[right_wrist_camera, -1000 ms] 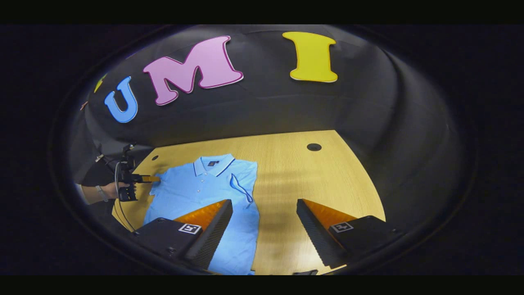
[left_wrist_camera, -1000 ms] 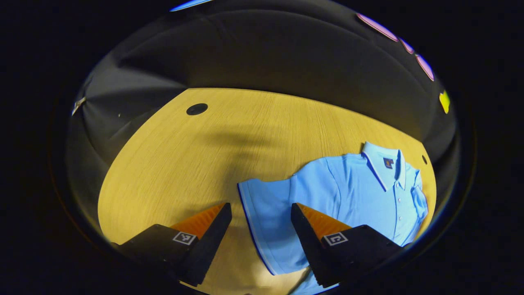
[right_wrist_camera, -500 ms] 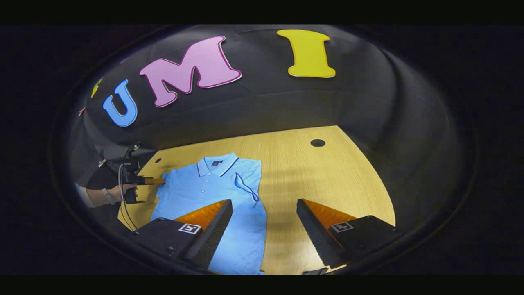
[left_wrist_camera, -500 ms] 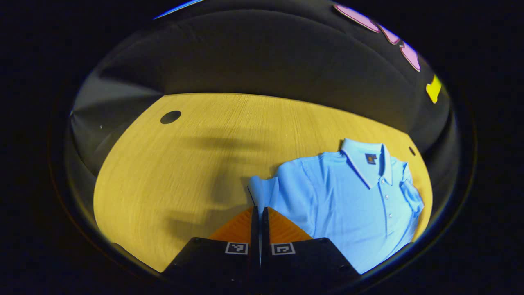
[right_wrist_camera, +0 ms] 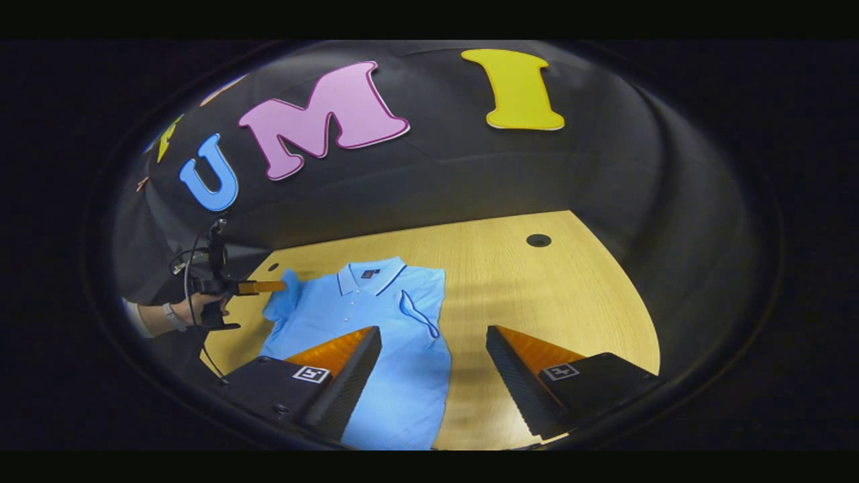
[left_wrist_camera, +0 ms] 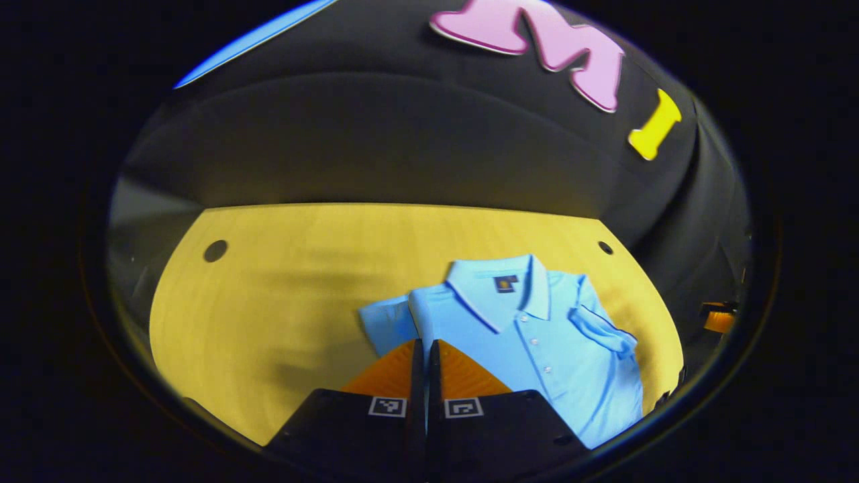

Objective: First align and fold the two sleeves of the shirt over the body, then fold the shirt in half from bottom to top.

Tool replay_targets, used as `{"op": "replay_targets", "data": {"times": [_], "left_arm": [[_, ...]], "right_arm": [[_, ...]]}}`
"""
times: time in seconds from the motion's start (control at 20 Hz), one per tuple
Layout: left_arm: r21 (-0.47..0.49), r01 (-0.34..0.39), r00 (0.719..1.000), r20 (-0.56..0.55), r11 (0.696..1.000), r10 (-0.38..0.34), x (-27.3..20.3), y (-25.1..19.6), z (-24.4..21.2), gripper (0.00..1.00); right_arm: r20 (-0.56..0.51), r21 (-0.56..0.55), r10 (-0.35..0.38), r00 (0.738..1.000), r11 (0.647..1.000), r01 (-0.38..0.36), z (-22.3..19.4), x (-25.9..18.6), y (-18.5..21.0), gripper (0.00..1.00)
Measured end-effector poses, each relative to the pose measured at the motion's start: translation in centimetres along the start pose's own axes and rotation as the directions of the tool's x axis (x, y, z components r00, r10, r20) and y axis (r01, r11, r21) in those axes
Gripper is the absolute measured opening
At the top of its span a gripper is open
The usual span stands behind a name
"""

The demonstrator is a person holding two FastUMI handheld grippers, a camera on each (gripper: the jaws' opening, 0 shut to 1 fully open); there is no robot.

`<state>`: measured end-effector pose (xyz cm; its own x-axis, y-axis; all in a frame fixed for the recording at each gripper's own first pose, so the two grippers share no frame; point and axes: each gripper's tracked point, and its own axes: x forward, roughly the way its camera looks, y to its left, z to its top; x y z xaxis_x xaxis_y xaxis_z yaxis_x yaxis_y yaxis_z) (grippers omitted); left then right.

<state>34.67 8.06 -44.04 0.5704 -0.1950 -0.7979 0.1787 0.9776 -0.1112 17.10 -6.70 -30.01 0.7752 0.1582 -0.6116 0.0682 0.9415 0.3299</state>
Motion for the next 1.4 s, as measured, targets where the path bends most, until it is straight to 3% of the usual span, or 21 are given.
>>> {"op": "replay_targets", "data": {"times": [0.2, 0.3, 0.5, 0.55, 0.6, 0.9, 1.2, 1.4], "left_arm": [[0.009, -0.055, 0.993, -0.107, 0.998, 0.056, 3.5, -0.5, -3.5, 0.07], [-0.034, -0.062, 0.986, -0.155, 0.998, 0.056, 4.0, -0.9, -4.9, 0.05], [-0.133, 0.001, 0.991, -0.130, 0.991, -0.018, 3.3, -3.7, -4.7, 0.68], [-0.147, 0.009, 0.992, -0.123, 0.989, -0.027, 2.2, -4.4, -4.4, 0.81], [-0.155, 0.010, 0.993, -0.117, 0.988, -0.028, 1.3, -4.8, -4.2, 0.88], [-0.190, 0.003, 1.000, -0.030, 0.982, -0.009, -8.5, -5.9, -5.4, 0.94], [-0.217, -0.010, 0.997, -0.080, 0.976, -0.007, -18.3, -3.8, -14.8, 0.93], [-0.234, -0.066, 0.986, -0.167, 0.970, 0.027, -22.9, -0.6, -22.0, 0.93]], "right_arm": [[-0.006, -0.013, -0.001, 1.000, 1.000, 0.001, -0.3, -0.5, -0.5, 0.98], [-0.009, -0.019, 0.009, 1.000, 1.000, -0.009, -0.6, -0.6, -0.5, 0.98], [-0.046, -0.027, 0.064, 0.997, 0.997, -0.065, -2.6, -0.5, 0.0, 0.98], [-0.061, -0.025, 0.087, 0.994, 0.996, -0.088, -3.1, -0.6, 0.3, 0.98], [-0.073, -0.022, 0.112, 0.991, 0.993, -0.113, -3.6, -0.7, 0.6, 0.98], [-0.138, -0.006, 0.219, 0.966, 0.975, -0.222, -7.0, -1.8, 1.1, 0.98], [-0.193, 0.059, 0.221, 0.956, 0.975, -0.214, -12.4, -5.2, 2.1, 0.98], [-0.236, 0.111, 0.225, 0.945, 0.973, -0.204, -16.7, -8.2, 3.4, 0.98]]}}
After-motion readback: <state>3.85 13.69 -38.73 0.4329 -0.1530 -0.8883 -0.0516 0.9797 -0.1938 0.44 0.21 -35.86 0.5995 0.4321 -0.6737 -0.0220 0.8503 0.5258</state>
